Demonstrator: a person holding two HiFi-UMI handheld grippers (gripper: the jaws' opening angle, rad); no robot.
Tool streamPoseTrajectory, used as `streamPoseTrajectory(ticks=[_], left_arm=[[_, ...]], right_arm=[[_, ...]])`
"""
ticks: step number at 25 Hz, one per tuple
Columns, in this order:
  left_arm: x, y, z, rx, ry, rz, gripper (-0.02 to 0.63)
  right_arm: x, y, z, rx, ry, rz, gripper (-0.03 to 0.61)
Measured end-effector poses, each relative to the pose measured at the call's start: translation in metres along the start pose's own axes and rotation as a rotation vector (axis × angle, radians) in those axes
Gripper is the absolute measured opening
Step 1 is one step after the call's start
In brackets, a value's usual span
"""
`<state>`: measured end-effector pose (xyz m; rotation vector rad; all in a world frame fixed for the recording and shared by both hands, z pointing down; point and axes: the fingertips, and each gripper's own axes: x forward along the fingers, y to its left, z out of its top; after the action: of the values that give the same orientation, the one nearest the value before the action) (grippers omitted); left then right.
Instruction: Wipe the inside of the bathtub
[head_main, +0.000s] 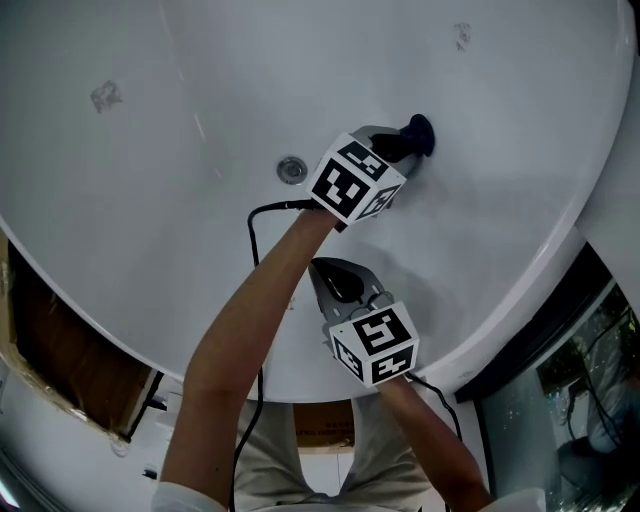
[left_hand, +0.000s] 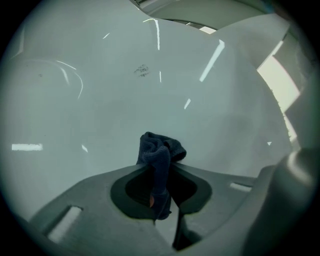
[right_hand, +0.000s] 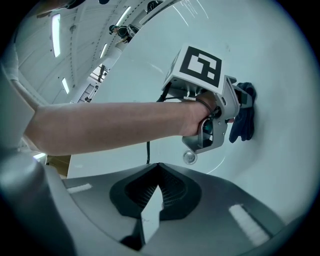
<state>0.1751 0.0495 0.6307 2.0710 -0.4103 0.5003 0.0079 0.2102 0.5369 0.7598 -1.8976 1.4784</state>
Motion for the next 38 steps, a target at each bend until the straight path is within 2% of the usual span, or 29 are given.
streamPoseTrajectory(ticks=[3, 7, 11, 15, 18, 29, 38], left_arm=[[0.005, 0.014, -0.007, -0.02, 0.012, 0.025, 0.058], [0.014, 0.035, -0.018, -0.024, 0.07, 0.056, 0.058], [0.023, 0.061, -0.031, -0.077, 0.113, 0.092, 0.058], [0.032, 0.09, -0.046, -0.148, 0.149, 0.19, 0.058], [0.034, 0.099, -0.047, -0.136, 0.161, 0.216, 0.057], [0.022, 0.103, -0.047, -0.168, 0.151, 0.28, 0.06], [-0.015, 0.071, -0.047, -0.133, 0.16, 0.251, 0.06]], right_arm=[[0.0, -0.002, -0.002, -0.023, 0.015, 0.008, 0.006], [-0.002, -0.006, -0.003, -0.026, 0.012, -0.001, 0.006], [-0.002, -0.01, -0.002, -0.036, -0.007, -0.032, 0.006], [-0.008, -0.012, 0.01, -0.037, -0.07, -0.063, 0.006], [-0.013, -0.014, 0.017, -0.024, -0.116, -0.078, 0.006], [-0.024, -0.009, 0.017, -0.02, -0.135, -0.082, 0.006], [-0.034, 0.012, 0.014, -0.043, -0.153, -0.101, 0.006]])
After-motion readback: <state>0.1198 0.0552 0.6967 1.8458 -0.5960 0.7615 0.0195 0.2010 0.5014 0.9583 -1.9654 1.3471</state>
